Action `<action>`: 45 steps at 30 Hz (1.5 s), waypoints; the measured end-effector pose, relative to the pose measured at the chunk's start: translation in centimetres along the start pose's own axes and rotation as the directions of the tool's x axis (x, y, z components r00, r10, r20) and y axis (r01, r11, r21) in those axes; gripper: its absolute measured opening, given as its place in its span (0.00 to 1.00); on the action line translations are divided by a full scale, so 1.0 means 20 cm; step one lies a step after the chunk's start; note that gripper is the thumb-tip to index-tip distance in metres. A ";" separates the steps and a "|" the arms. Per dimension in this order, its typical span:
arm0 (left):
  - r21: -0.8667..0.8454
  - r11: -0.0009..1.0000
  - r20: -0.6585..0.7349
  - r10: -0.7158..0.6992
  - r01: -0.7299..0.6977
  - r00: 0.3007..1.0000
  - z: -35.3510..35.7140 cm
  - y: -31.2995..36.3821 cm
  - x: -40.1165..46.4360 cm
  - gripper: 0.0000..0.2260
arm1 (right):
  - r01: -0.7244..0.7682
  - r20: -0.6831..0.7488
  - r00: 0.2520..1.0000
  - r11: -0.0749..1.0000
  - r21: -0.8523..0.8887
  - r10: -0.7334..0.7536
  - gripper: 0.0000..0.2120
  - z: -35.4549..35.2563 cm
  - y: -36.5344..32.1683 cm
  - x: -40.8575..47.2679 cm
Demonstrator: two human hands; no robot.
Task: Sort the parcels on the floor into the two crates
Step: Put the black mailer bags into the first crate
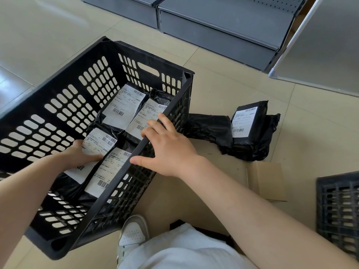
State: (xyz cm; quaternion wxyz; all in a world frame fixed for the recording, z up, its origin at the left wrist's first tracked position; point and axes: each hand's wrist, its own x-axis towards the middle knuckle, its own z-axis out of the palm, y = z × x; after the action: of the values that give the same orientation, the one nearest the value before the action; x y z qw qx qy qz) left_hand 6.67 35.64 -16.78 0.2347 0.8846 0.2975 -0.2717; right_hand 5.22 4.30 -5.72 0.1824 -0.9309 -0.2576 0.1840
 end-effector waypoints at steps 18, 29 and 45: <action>0.085 0.973 -0.225 0.228 -0.214 0.947 -0.10 0.36 -0.22 0.35 | 0.015 -0.189 0.981 0.952 0.306 0.045 0.27 -0.09 0.23 -0.04; -0.019 0.706 -0.436 0.632 -0.708 0.641 0.00 1.16 -0.62 0.18 | -0.244 -0.245 0.908 0.904 0.351 0.340 0.26 -0.40 0.71 -0.15; 0.189 0.598 -0.118 0.801 -0.779 0.587 0.79 1.35 -0.64 0.21 | -0.638 0.081 0.646 0.478 0.603 0.759 0.29 -0.15 1.47 -0.41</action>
State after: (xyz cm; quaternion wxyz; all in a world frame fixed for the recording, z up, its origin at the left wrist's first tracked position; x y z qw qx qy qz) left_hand 10.31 2.18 -13.85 0.2488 0.9582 -0.1222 -0.0702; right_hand 12.10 -24.43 -13.90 0.3904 -0.8629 0.2351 0.2183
